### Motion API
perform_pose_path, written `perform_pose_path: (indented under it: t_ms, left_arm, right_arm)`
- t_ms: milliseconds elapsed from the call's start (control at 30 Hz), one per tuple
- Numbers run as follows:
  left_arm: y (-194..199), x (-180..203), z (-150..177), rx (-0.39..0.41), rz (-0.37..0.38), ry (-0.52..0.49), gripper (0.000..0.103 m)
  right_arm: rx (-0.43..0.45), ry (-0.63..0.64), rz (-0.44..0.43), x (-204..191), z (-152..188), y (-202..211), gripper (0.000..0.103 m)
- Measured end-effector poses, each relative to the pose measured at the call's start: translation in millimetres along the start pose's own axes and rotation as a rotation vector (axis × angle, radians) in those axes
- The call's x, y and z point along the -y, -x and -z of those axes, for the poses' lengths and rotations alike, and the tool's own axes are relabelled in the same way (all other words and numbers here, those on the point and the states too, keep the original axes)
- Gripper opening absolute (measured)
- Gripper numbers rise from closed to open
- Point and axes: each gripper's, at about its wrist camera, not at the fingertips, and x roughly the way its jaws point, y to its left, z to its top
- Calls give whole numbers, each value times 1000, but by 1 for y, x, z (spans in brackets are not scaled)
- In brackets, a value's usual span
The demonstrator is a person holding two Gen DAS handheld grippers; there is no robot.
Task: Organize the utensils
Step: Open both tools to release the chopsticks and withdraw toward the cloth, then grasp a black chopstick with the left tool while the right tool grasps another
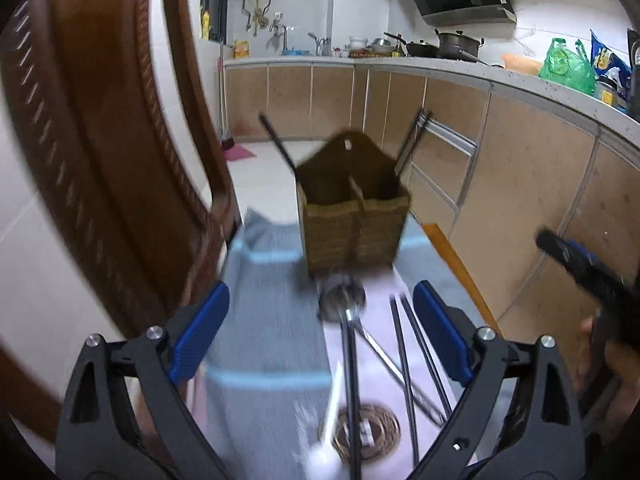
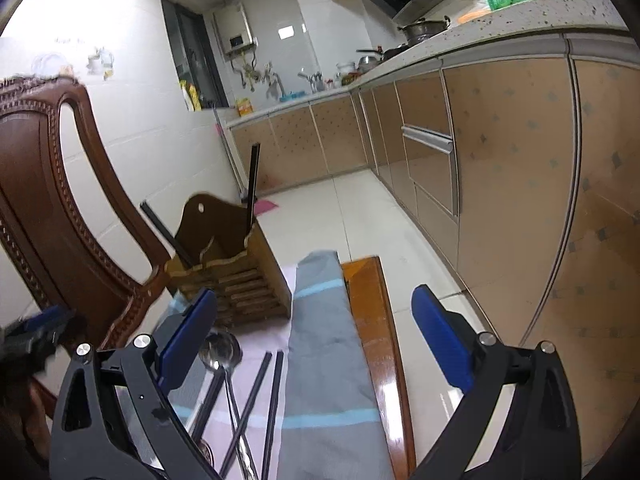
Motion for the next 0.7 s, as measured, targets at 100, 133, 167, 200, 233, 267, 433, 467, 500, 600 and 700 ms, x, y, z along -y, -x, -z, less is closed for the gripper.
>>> perform_pose_path:
  t_ms: [100, 133, 167, 200, 233, 267, 433, 467, 500, 600, 700]
  left_arm:
    - [-9, 13, 27, -69, -15, -46, 92]
    - [-12, 18, 32, -94, -19, -78, 92]
    - [-13, 21, 35, -105, -24, -103, 92]
    - [-12, 24, 37, -98, -25, -115, 92]
    - [-10, 25, 38, -89, -20, -118, 92]
    - [-10, 24, 38, -91, -16, -113, 92]
    - [-16, 22, 34, -103, 4, -84, 92]
    - [-18, 23, 35, -108, 5, -87, 92]
    - [-21, 24, 35, -115, 3, -96, 91]
    - [-34, 27, 37, -141, -18, -136, 87]
    - [-57, 27, 38, -203, -22, -158, 65]
  right_arm:
    - [-39, 33, -7, -6, 6, 5, 96]
    - [-54, 53, -4, -9, 8, 6, 96]
    - [-65, 64, -2, -10, 10, 7, 96]
    - [-83, 76, -3, -11, 13, 7, 96]
    - [-99, 83, -3, -11, 16, 7, 95]
    - [-107, 89, 4, -11, 19, 7, 96]
    - [-130, 82, 30, -5, 23, 2, 95]
    - [-136, 81, 33, -4, 24, 0, 95]
    - [-139, 82, 39, -4, 25, -3, 95]
    - [-159, 98, 45, -6, 28, -11, 95]
    - [-220, 130, 57, -10, 34, -29, 95]
